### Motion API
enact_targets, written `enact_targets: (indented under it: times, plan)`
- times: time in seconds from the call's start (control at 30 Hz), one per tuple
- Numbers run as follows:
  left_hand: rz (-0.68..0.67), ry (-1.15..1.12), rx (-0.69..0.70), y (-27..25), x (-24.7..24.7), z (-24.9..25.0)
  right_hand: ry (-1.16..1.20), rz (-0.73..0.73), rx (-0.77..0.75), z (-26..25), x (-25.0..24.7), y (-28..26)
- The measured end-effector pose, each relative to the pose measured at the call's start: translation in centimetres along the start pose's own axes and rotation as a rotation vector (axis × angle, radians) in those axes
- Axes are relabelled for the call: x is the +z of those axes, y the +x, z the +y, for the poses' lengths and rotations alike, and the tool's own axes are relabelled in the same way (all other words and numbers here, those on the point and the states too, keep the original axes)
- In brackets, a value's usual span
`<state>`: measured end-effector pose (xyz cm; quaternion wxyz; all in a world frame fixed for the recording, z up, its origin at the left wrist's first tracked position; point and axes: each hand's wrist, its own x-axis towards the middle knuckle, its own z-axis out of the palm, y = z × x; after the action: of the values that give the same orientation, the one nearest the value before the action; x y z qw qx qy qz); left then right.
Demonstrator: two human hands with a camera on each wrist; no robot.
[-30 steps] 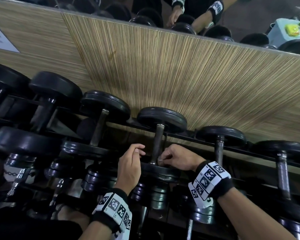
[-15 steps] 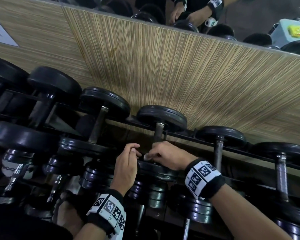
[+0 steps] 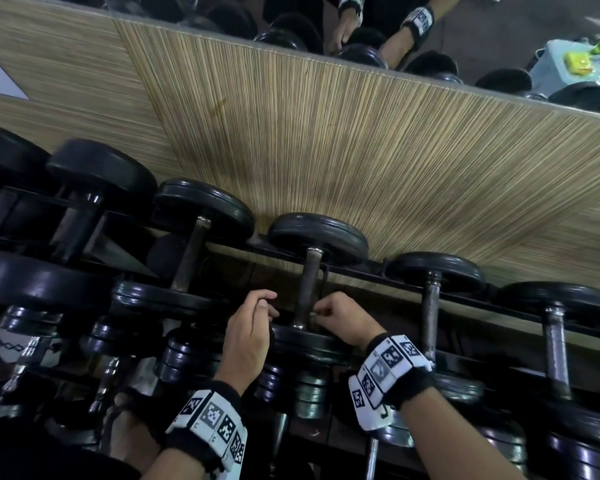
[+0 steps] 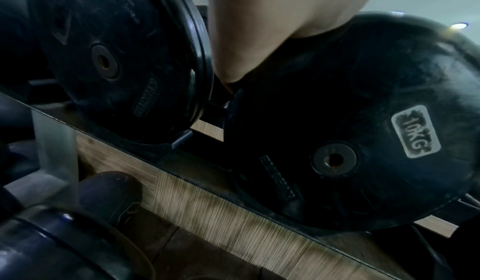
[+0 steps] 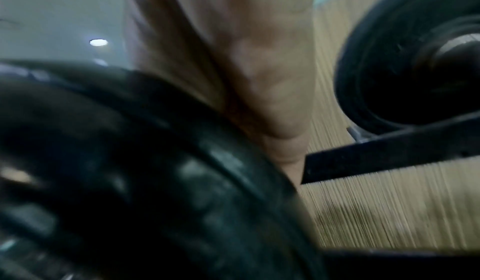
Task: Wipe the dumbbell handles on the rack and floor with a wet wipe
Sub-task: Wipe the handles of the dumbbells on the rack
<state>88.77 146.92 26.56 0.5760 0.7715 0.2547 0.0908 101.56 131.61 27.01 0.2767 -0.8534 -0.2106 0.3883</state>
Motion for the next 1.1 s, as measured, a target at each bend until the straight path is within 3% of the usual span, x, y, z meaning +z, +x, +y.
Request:
enact_targets:
  times: [0.1, 0.27, 0.37, 0.5, 0.57, 0.67, 0.8, 0.87, 1.0, 1.1]
  plan:
    - [-0.03, 0.014, -0.013, 0.1, -0.2, 0.0, 0.084, -0.066, -0.043, 0.2, -0.3, -0.3]
    - [-0.131, 0.024, -0.079, 0.9, -0.8, 0.2, 0.282, -0.045, -0.09, 0.2, -1.3, -2.4]
    - [-0.314, -0.04, -0.126, 1.9, -1.8, 1.6, 0.422, -0.038, -0.163, -1.1, -1.7, -3.9]
    - [-0.572, 0.049, -0.089, 2.9, -3.0, 3.6, 0.565, 0.115, -0.196, -2.1, -0.2, -4.4]
    - [-0.58, 0.097, -0.067, 3.7, -2.9, 3.5, 0.643, 0.187, -0.183, -1.8, 0.8, -4.5]
    - [-0.478, 0.178, -0.048, 5.5, -2.6, 2.3, 0.762, 0.323, -0.09, -0.6, 1.9, -4.4]
    - [-0.375, 0.343, -0.147, 7.8, -2.1, 1.0, 0.805, 0.467, -0.03, 0.2, 3.6, -4.9]
    - [-0.5, 0.378, -0.168, 8.6, -1.5, 0.3, 0.773, 0.471, -0.045, -0.1, 4.1, -5.1]
    - [-0.95, 0.366, -0.159, 9.4, -0.6, 0.8, 0.79, 0.473, -0.02, -0.3, 4.2, -5.0]
    - [-0.993, 0.367, -0.213, 9.5, -0.6, 1.0, 0.793, 0.49, -0.011, -0.2, 4.4, -4.8]
